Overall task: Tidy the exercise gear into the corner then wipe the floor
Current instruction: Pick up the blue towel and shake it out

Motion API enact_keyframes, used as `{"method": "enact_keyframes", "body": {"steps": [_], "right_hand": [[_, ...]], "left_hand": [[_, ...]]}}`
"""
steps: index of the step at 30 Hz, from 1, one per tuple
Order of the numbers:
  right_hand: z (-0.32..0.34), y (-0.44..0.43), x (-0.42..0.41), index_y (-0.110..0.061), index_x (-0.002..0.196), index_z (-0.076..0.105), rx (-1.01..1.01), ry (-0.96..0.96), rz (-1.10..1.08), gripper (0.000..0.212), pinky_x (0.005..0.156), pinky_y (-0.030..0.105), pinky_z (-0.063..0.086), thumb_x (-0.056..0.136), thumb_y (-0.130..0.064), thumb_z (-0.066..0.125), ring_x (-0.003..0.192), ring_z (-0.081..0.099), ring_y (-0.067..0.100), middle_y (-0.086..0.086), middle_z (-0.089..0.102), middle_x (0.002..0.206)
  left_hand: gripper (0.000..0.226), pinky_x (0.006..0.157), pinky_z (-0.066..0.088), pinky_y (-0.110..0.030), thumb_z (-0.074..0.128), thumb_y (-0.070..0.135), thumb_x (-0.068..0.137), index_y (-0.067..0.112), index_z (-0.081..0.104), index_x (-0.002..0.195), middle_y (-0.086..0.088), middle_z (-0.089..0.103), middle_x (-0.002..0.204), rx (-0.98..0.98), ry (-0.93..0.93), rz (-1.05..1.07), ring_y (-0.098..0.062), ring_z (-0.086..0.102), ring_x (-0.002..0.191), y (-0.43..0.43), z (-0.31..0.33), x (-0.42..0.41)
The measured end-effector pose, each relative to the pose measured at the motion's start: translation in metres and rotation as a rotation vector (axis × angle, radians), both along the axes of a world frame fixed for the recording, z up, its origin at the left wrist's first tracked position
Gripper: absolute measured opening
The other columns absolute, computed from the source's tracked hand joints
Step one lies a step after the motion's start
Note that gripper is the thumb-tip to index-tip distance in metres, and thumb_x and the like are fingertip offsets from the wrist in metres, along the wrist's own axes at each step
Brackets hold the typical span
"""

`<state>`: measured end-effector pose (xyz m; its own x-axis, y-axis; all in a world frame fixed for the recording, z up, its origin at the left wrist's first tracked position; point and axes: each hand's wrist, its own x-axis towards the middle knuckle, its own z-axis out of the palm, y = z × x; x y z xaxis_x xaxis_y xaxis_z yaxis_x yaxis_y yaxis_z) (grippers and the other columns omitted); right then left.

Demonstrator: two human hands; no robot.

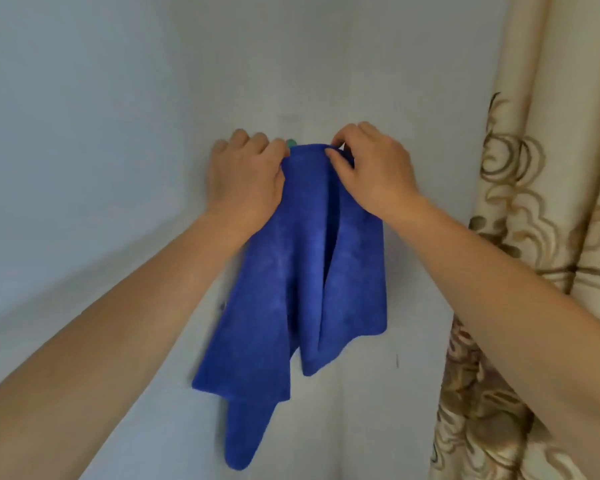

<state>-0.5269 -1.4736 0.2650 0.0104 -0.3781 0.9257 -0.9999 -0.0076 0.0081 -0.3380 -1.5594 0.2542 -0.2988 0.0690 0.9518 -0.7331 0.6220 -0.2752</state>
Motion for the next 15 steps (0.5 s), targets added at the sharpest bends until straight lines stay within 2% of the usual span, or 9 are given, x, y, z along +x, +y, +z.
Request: {"method": "enact_keyframes", "body": {"steps": [4, 6, 8, 11, 13, 15], "right_hand": [[0.026, -0.035, -0.007, -0.021, 0.114, 0.061, -0.018, -0.066, 0.067, 0.022, 0.075, 0.037, 0.047, 0.101, -0.034, 0.05, 0.091, 0.061, 0.024, 0.001, 0.062, 0.107], [0.016, -0.05, -0.011, -0.023, 0.117, 0.06, 0.022, -0.098, 0.116, 0.022, 0.076, 0.04, 0.049, 0.1, -0.032, 0.049, 0.091, 0.062, 0.025, 0.001, 0.062, 0.108], [-0.009, -0.062, -0.016, -0.023, 0.118, 0.062, 0.063, -0.094, 0.161, 0.023, 0.071, 0.038, 0.047, 0.101, -0.03, 0.048, 0.087, 0.062, 0.027, 0.003, 0.061, 0.107], [-0.059, -0.068, -0.02, -0.021, 0.115, 0.067, 0.053, -0.128, 0.302, 0.021, 0.064, 0.032, 0.044, 0.101, -0.027, 0.052, 0.078, 0.062, 0.022, 0.002, 0.061, 0.1], [-0.083, -0.068, -0.015, -0.022, 0.115, 0.069, 0.009, -0.216, 0.406, 0.021, 0.064, 0.03, 0.048, 0.1, -0.026, 0.055, 0.076, 0.061, 0.015, -0.002, 0.062, 0.096], [-0.094, -0.067, -0.009, -0.022, 0.117, 0.068, -0.008, -0.273, 0.467, 0.022, 0.067, 0.03, 0.051, 0.1, -0.026, 0.055, 0.078, 0.061, 0.013, -0.002, 0.063, 0.098]], "left_hand": [[0.007, 0.061, 0.036, -0.035, 0.065, 0.015, 0.08, 0.017, 0.072, 0.081, -0.005, 0.064, 0.073, -0.008, -0.026, 0.279, -0.031, 0.058, 0.074, -0.016, 0.022, -0.01], [0.006, 0.063, 0.033, -0.032, 0.072, 0.02, 0.077, 0.021, 0.072, 0.071, -0.001, 0.061, 0.069, 0.004, -0.055, 0.397, -0.027, 0.057, 0.071, -0.018, 0.015, -0.015], [0.013, 0.066, 0.027, -0.035, 0.073, 0.021, 0.079, 0.02, 0.07, 0.066, -0.002, 0.058, 0.068, -0.034, -0.058, 0.427, -0.026, 0.054, 0.069, -0.017, -0.002, -0.017], [0.004, 0.065, 0.024, -0.036, 0.071, 0.012, 0.081, 0.014, 0.073, 0.083, -0.004, 0.056, 0.07, -0.108, -0.062, 0.371, -0.026, 0.05, 0.067, -0.021, -0.039, -0.019], [0.022, 0.067, 0.025, -0.036, 0.067, 0.006, 0.082, 0.011, 0.073, 0.102, -0.005, 0.058, 0.075, -0.099, -0.066, 0.376, -0.027, 0.051, 0.068, -0.022, -0.059, -0.022], [0.027, 0.068, 0.026, -0.036, 0.064, 0.007, 0.084, 0.01, 0.071, 0.11, -0.006, 0.058, 0.077, -0.064, -0.057, 0.39, -0.026, 0.05, 0.069, -0.02, -0.067, -0.025]]}}
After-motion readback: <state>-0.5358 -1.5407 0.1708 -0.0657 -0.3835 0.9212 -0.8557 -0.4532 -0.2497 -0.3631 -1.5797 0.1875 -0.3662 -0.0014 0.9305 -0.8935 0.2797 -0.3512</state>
